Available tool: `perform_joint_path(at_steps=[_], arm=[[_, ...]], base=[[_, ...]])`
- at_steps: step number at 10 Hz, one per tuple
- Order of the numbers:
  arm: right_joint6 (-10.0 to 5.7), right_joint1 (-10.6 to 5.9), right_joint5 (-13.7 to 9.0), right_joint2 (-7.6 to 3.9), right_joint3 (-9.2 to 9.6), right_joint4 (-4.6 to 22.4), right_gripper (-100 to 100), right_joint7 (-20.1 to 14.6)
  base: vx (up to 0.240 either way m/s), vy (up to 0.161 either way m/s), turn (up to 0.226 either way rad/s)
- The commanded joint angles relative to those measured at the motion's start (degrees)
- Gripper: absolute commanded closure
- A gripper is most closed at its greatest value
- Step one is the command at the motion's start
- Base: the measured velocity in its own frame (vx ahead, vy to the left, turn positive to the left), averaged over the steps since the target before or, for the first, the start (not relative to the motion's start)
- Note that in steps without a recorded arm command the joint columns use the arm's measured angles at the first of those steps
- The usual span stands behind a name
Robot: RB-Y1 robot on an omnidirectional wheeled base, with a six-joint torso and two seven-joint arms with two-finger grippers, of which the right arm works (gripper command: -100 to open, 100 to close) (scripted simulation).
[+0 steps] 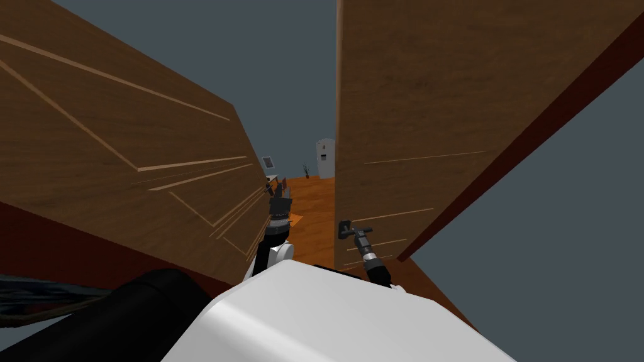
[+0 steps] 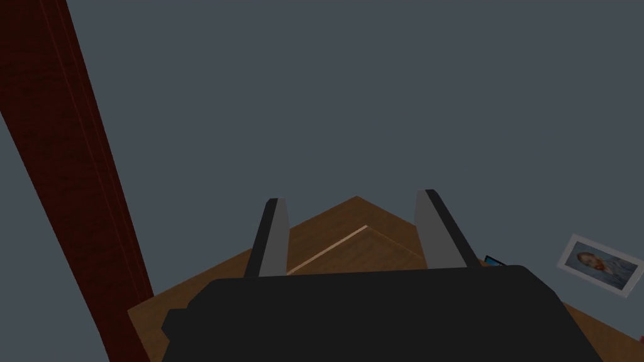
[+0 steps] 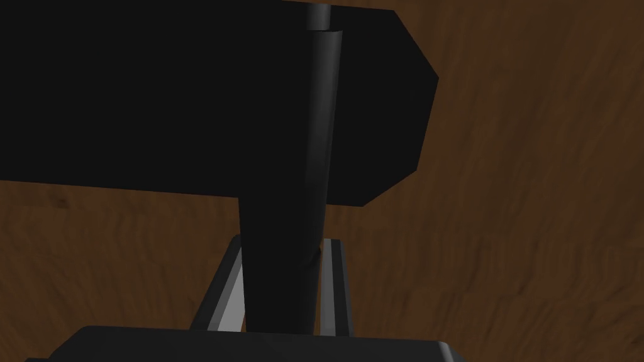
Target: Push the door open
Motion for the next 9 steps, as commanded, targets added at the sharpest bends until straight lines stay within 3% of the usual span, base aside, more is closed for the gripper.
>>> perform_joint_path(at_steps=[1, 5, 9], arm=[[0.04, -0.93, -0.3, 0.47, -1.32, -0.4, 100, 0.5], [0.64, -2.78, -1.4, 1.37, -4.71, 1.1, 100, 1.6], [1.02, -3.95, -2.1, 2.11, -6.85, 2.1, 100, 2.3]], base=[[0.168, 0.123, -0.049], [0.171, 0.121, -0.083], [0.1, 0.105, -0.067]])
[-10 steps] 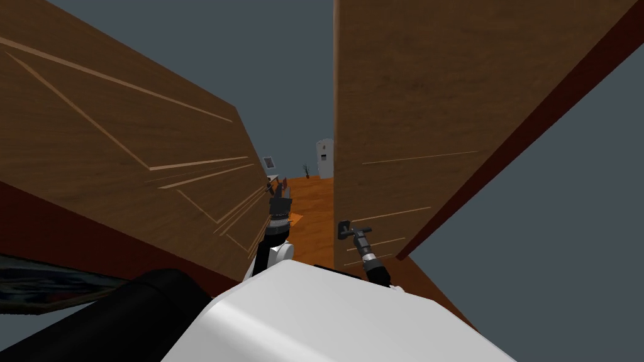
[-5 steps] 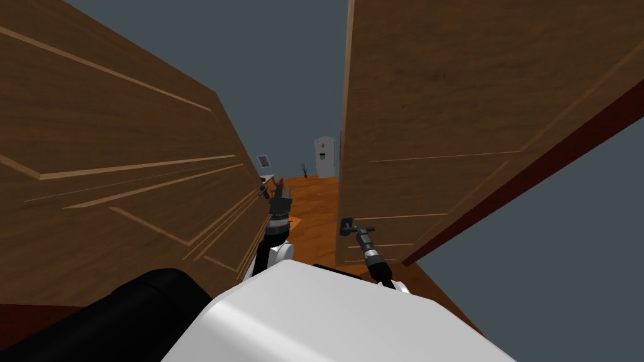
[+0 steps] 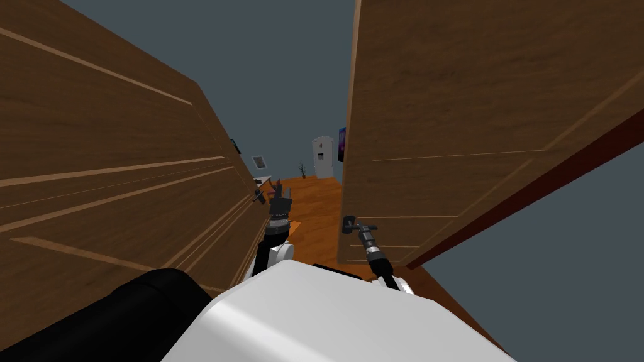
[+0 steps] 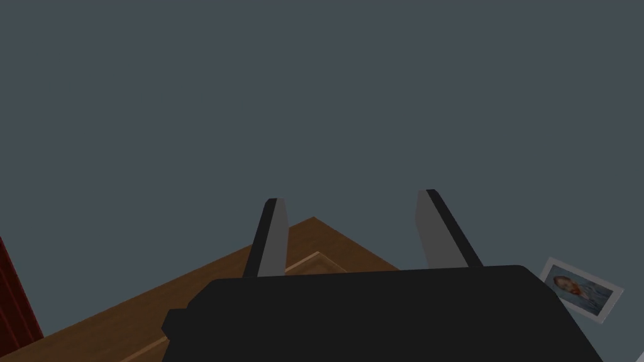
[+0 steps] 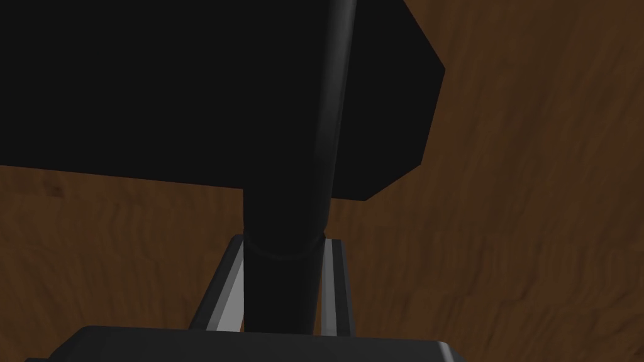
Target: Push the door open
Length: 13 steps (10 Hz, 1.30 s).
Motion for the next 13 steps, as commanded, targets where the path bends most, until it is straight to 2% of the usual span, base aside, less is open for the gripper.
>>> perform_joint_path(at_steps=[1, 6, 10, 13], arm=[[-0.1, -0.66, -0.5, -0.07, -1.73, 0.3, 100, 0.2], [0.46, -2.4, -1.5, 1.42, -4.92, 1.7, 100, 1.2], [1.09, -4.33, -2.7, 3.7, -8.45, 3.3, 100, 2.4], [1.4, -5.28, -3.2, 5.21, -10.18, 4.1, 100, 3.0]], base=[[0.076, 0.096, -0.069], [0.106, 0.107, -0.074], [0.162, 0.15, -0.109], [0.157, 0.11, -0.07]])
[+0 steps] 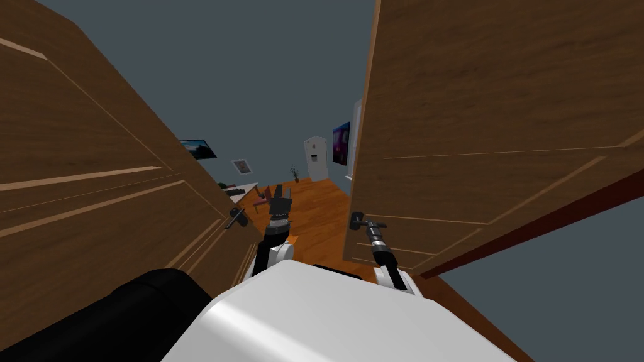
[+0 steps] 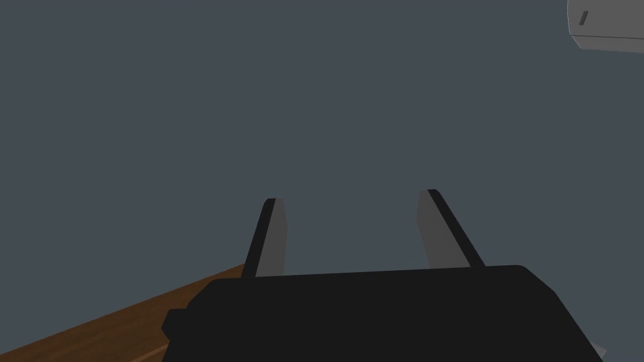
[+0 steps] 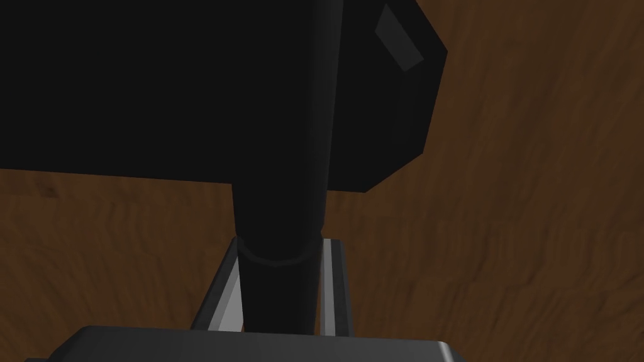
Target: Push the door open
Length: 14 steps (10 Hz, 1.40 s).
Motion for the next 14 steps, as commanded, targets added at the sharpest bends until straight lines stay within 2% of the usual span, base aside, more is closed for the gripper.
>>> perform_joint_path(at_steps=[1, 2, 6, 8, 11, 14], arm=[[0.0, 0.0, 0.0, 0.0, 0.0, 0.0, 100, 0.0], [0.02, -0.28, -0.3, -0.79, -1.0, 0.0, 100, 0.1], [0.07, -0.63, -0.7, -2.13, -2.82, 0.3, 100, 0.3], [0.13, -0.98, -1.2, -2.99, -4.56, 0.6, 100, 0.5], [0.2, -1.46, -1.8, -3.58, -7.01, 0.9, 100, 0.8], [0.27, -1.89, -2.4, -3.62, -9.18, 1.3, 100, 1.0]], base=[[0.071, 0.04, -0.033], [0.127, 0.054, -0.05], [0.192, 0.059, -0.05], [0.222, 0.093, -0.089], [0.207, 0.087, -0.086], [0.136, 0.097, -0.081]])
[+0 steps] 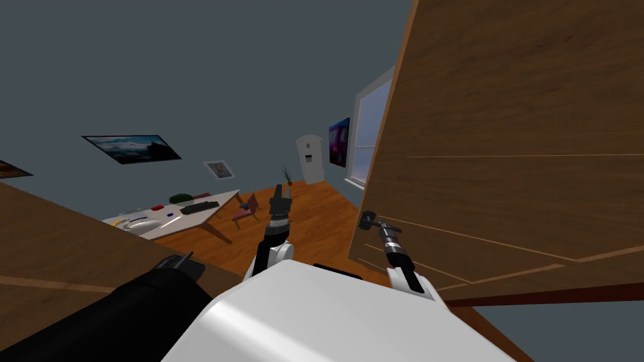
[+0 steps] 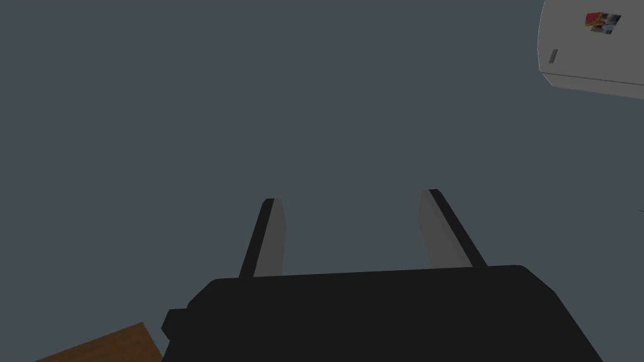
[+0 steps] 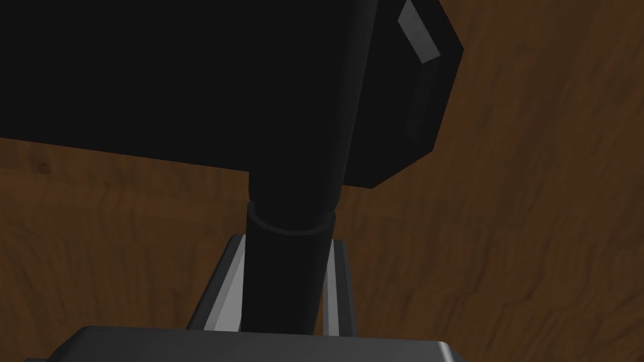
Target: Push the door open
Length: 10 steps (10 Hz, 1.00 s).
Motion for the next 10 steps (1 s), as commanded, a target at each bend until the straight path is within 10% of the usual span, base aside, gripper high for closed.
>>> perform_joint_path(at_steps=[1, 10], arm=[[0.15, -0.02, -0.3, -0.28, -1.71, -0.4, 100, 0.2], [0.35, -1.29, -2.0, 2.89, -8.16, 0.5, 100, 0.9]], base=[[0.15, 0.096, -0.094], [0.176, 0.088, -0.09]])
